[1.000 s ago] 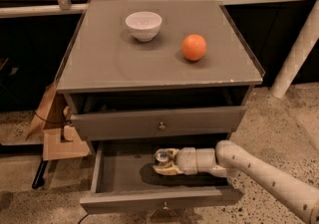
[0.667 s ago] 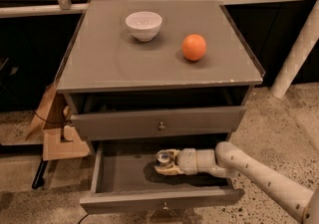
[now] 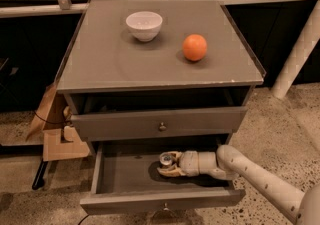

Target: Place redbull can into middle drawer

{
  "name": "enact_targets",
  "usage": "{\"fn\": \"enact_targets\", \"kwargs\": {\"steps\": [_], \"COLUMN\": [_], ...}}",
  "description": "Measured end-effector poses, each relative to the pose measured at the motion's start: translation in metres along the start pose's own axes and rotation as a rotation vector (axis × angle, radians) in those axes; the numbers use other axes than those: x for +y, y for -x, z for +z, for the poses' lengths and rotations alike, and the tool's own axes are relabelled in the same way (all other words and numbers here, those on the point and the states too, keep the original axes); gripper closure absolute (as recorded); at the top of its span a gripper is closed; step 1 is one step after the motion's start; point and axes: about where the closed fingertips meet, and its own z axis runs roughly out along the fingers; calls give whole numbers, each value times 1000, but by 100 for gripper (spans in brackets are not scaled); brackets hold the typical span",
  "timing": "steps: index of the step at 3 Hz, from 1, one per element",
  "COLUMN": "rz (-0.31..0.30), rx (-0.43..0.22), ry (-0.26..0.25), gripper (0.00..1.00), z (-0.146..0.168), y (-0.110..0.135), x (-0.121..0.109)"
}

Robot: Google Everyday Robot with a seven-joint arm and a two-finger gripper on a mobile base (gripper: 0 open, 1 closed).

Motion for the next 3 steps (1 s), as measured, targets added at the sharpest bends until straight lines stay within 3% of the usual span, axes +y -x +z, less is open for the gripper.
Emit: {"fn": "enact_targets", "kwargs": {"steps": [1, 3], "rz": [-8, -8], "rx": [1, 1], "ry": [-3, -3], "gripper": [100, 58], "z": [-1, -1], "y": [-6, -6], "x": [-1, -1]}}
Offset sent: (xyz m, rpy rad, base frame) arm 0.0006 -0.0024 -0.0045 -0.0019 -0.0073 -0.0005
